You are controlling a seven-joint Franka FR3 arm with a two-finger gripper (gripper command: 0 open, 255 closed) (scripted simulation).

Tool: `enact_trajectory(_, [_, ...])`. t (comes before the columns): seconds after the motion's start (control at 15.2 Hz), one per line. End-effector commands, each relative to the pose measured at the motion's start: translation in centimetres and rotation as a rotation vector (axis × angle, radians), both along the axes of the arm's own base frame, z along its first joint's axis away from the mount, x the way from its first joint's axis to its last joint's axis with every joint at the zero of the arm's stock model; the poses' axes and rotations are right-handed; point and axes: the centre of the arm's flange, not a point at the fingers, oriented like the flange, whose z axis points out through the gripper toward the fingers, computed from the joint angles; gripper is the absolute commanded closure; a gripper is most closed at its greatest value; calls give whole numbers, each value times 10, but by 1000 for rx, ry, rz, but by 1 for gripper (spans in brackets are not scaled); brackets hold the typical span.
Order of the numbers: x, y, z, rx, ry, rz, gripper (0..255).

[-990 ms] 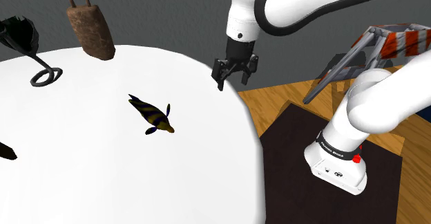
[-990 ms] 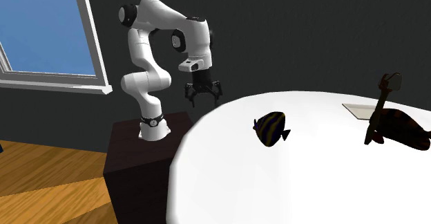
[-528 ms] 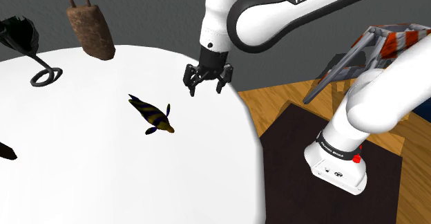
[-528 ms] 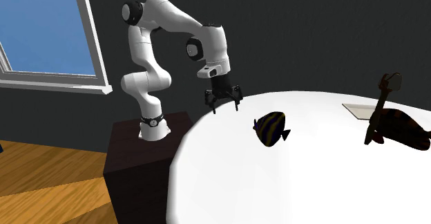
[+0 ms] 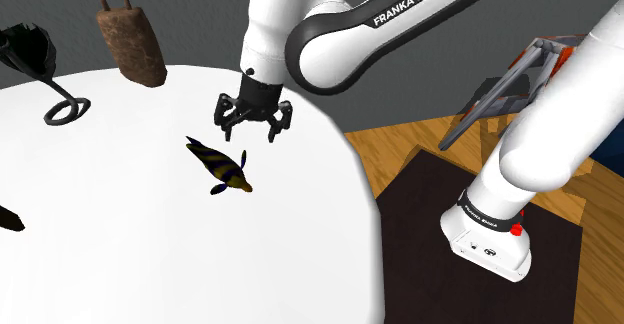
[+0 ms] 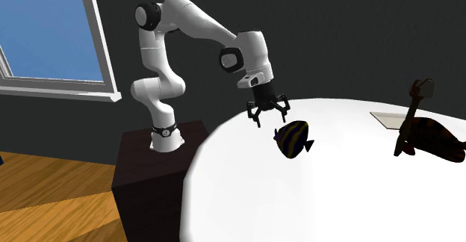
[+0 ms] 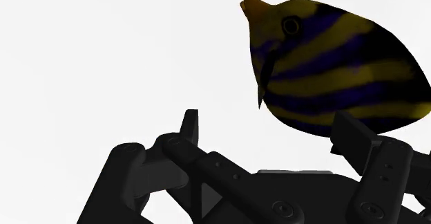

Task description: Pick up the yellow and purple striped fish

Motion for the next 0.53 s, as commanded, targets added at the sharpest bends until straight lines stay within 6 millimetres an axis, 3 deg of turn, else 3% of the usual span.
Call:
enact_trajectory(0.0, [9, 10, -2, 16, -14, -16, 0])
enact_trajectory(0.46, [9, 10, -42, 16, -14, -16, 0])
